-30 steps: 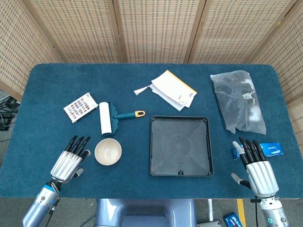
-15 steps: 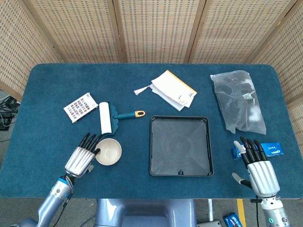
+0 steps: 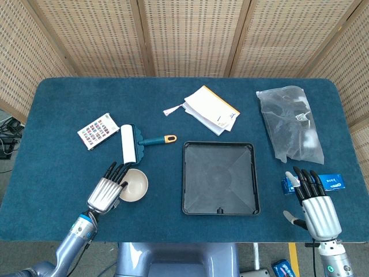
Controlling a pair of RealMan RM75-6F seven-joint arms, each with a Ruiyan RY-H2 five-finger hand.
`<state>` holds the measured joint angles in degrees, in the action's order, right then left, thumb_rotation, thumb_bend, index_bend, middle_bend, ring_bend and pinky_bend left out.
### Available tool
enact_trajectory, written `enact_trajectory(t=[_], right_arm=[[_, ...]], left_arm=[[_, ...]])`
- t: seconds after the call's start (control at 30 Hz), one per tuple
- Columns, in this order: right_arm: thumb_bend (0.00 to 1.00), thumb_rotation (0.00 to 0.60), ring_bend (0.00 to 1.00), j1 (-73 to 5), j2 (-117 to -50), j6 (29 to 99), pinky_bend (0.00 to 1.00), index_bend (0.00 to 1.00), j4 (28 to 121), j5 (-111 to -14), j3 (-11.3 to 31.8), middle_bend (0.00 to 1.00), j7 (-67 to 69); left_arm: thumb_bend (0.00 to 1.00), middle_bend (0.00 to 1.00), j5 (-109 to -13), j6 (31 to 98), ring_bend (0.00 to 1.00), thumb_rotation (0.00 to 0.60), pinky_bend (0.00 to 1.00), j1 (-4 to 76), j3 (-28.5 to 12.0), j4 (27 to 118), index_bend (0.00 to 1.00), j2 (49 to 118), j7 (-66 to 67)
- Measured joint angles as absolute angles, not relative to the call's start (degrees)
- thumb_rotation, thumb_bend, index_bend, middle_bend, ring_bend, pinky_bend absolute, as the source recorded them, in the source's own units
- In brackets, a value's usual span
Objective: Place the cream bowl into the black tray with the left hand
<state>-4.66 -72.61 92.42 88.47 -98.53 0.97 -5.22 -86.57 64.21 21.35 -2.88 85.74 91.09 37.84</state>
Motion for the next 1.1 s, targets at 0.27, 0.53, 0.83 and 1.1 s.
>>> enact_trajectory(t=[0.27, 0.53, 0.83, 1.1], right_arm=[[0.16, 0.6, 0.0, -4.65, -72.55, 92.56, 0.0, 0.01, 88.53, -98.59, 1.04, 0.0, -5.12], [0.16, 0.6, 0.0, -4.62, -72.52, 92.56, 0.0, 0.01, 88.54, -98.61, 1.0, 0.0, -5.1], [0.16, 0.6, 0.0, -4.57, -72.45, 92.69, 0.0, 0.01, 88.6, -98.66, 1.0, 0.0, -5.0], [0.16, 0.6, 0.0, -4.58, -72.43, 92.53, 0.0, 0.01, 88.47, -98.27, 1.12, 0.0, -4.74]], left_arm=[[0.42, 0.0, -86.38, 64.74, 0.0, 0.6, 0.0, 21.95, -2.29, 83.91, 0.59, 92.25, 37.24], [0.45, 0.0, -86.4, 65.27, 0.0, 0.6, 0.0, 22.21, -1.78, 83.34, 0.61, 92.74, 36.7], [0.45, 0.0, -86.99, 66.27, 0.0, 0.6, 0.0, 22.57, -1.44, 83.53, 0.62, 92.25, 36.55], [0.45, 0.0, -87.56, 66.54, 0.0, 0.6, 0.0, 24.14, -2.68, 86.09, 0.62, 90.19, 38.41]])
